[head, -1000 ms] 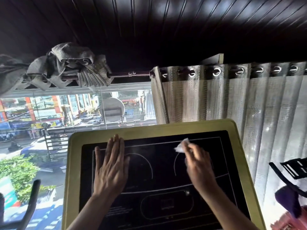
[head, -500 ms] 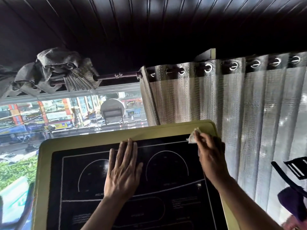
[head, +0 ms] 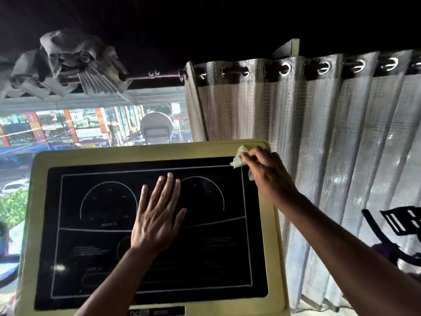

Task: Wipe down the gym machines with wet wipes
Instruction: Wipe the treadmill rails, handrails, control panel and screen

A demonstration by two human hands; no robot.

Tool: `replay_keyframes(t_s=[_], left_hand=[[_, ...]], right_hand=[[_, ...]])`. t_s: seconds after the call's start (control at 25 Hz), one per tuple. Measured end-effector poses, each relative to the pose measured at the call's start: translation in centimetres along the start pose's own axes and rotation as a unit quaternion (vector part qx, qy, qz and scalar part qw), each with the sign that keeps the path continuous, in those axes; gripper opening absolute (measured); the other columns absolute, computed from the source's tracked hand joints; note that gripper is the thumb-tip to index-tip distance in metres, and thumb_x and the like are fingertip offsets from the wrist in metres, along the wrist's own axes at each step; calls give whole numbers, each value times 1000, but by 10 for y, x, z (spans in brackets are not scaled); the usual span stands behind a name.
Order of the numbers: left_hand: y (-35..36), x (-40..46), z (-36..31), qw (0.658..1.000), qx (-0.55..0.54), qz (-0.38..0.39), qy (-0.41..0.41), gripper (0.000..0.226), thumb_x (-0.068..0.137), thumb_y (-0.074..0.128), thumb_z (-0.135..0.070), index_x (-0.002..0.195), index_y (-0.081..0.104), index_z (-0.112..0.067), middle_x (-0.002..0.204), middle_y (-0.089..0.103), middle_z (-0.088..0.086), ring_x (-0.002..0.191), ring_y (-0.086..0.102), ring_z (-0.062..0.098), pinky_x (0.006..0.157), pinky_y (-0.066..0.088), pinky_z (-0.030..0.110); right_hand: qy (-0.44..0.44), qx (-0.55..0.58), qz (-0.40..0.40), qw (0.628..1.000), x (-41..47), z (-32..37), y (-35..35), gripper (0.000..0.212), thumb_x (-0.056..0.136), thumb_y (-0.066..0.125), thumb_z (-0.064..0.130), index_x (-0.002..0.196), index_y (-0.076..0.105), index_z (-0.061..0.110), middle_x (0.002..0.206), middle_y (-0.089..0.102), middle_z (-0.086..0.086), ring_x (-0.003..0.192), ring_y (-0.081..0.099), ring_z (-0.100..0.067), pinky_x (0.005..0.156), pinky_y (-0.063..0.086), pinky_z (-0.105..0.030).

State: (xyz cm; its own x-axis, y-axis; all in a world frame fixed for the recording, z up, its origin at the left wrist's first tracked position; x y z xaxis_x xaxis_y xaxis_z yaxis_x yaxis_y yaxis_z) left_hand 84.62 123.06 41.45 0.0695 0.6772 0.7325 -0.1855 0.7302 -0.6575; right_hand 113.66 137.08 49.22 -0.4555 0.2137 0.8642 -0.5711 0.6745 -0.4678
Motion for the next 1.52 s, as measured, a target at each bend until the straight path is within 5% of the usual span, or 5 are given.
replay_keyframes(t_s=[0.4, 0.68, 0.96, 1.2, 1.52], left_hand=[[3, -45, -27, 996, -38, 6, -79, 71, 106, 34, -48, 165, 16, -13, 174, 5, 6, 160, 5, 23, 128, 9, 56], [2, -71, -28, 991, -53, 32, -120, 71, 107, 29, -49, 165, 11, -13, 174, -1, 6, 160, 1, 24, 128, 8, 56], [7, -113, -22, 979, -55, 35, -192, 71, 106, 27, -50, 165, 12, -12, 174, 2, 8, 160, 3, 24, 128, 11, 55], [5, -127, -20, 970, -102, 18, -222, 73, 106, 29, -48, 165, 7, -10, 173, -4, 9, 160, -1, 26, 129, 4, 53], [7, -210, -5, 940, -93, 38, -327, 75, 106, 29, -52, 165, 6, -14, 173, -7, 6, 160, -1, 25, 128, 5, 52]], right_hand=[[-309, 37, 121, 943, -126, 35, -19, 33, 101, 53, 5, 132, 63, 5, 105, 63, -5, 86, 59, -21, 78, 44, -37], [-136, 37, 21, 990, 3, 14, -2, 39, 90, 62, -2, 129, 61, -2, 110, 58, -14, 91, 51, -26, 79, 41, -41], [-437, 12, 71, 897, -72, 73, 21, 32, 105, 44, 5, 130, 63, 2, 120, 62, -14, 86, 62, -20, 83, 43, -40], [-210, 22, 15, 977, 33, 50, 27, 51, 90, 65, -3, 139, 53, -4, 122, 58, -17, 97, 47, -27, 80, 44, -46], [-368, 46, 116, 921, 3, 140, 52, 36, 97, 47, 7, 126, 66, 17, 118, 61, 0, 85, 61, -19, 83, 37, -43]])
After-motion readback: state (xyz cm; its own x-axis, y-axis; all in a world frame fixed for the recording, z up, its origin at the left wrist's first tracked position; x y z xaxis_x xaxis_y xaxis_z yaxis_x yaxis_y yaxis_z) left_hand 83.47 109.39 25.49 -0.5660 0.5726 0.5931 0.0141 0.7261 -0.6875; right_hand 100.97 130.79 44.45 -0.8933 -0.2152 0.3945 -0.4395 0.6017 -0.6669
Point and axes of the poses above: each hand's wrist, its own x-axis towards the middle knuckle, its own y-axis out of the palm, z = x × y, the point moved 1 cm from there along x, towards the middle knuckle
